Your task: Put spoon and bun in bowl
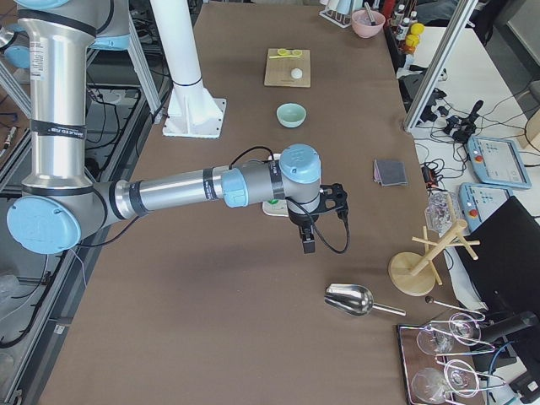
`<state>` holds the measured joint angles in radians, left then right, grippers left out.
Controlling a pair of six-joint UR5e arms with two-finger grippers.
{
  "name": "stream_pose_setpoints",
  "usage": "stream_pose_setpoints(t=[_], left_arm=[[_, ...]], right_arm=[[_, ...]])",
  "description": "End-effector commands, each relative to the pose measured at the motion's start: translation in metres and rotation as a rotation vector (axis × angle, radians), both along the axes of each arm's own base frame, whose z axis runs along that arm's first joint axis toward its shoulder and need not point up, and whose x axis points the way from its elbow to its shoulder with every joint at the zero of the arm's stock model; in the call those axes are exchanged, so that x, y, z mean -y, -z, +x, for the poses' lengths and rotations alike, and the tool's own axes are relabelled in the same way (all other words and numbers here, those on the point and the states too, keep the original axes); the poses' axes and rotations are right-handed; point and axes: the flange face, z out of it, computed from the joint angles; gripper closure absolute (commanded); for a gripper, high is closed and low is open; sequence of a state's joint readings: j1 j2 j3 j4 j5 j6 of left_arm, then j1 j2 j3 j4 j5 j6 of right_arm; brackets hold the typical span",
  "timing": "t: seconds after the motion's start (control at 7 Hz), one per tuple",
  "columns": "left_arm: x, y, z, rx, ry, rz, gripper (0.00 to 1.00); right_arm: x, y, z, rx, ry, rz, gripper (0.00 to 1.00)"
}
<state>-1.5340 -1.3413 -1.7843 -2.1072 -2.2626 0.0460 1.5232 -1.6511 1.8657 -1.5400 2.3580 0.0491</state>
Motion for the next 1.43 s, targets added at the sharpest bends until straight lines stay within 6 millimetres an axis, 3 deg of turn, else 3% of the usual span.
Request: stream_pose_setpoints(t=[0.0,0.57,1.29], left_arm=[[-0.001,-0.003,0.0,-0.029,0.049,-0.028,0.02],[-0.017,-0.019,-0.001,-0.042,0.087,-0.06,0.02],[-0.017,-0.023,-0.001,-0.047,0.083,-0.073,0.02]], right_arm=[[-0.003,-0.003,0.0,0.001,0.0,-0.008,0.0],[-0.002,-0.001,0.0,0.003,0.001,-0.002,0.0],[0.0,0.0,0.0,-0.006,-0.004,0.001,0.0]])
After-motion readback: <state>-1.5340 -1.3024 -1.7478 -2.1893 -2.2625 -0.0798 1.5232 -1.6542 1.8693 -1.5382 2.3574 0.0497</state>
